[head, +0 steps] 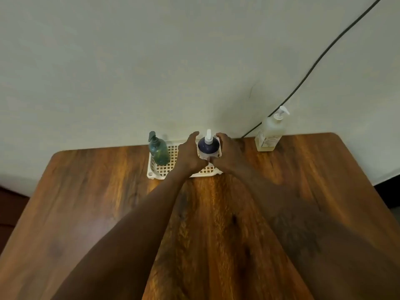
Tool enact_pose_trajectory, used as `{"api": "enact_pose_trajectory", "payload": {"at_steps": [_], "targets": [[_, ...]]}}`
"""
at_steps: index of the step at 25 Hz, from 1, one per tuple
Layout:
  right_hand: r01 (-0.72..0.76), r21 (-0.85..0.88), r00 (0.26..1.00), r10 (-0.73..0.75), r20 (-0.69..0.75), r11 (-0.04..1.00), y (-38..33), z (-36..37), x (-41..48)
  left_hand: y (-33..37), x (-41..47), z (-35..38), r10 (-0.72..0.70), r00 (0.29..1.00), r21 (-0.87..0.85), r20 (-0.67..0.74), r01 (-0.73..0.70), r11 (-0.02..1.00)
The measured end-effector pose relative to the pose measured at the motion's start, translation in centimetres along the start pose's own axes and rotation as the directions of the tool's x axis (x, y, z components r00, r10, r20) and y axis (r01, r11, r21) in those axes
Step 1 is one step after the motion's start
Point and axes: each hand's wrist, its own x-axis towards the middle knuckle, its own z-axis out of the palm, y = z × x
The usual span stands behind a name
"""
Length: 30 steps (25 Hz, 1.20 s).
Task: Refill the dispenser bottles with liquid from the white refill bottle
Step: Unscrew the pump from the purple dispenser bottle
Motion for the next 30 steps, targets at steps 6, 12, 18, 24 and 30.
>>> {"api": "enact_pose_trajectory", "payload": {"at_steps": [6, 12, 18, 24, 30], "targets": [[0.075, 0.172, 0.996, -0.081, 0.026, 0.982, 1.5, 1.8, 1.8, -2.5, 2.3, 2.7, 0.046, 0.998, -0.082, -0.034, -0.048, 0.995], [0.121, 0.198, 0.993, -0.118, -0.030, 0.973, 2.3, 3.2, 2.7, -3.9, 2.8, 3.7, 0.030, 0.997, -0.140, -0.073, -0.040, 0.989], [0.198, 0.230, 0.978, -0.175, -0.117, 0.953, 1.9, 2.9, 1.5, -3.8, 1.5, 3.8, 0.050, 0.986, -0.156, -0.160, -0.075, 0.985], [0.297, 0.283, 0.948, -0.245, -0.205, 0.912, -1.0, 0.0, -2.2, -1.1, -2.4, 1.1, 0.134, 0.963, -0.170, -0.235, -0.176, 0.969], [0.419, 0.273, 0.901, -0.358, -0.245, 0.866, -3.6, -2.7, -9.2, 1.3, -10.7, -1.5, 0.229, 0.925, -0.226, -0.304, -0.303, 0.926]]}}
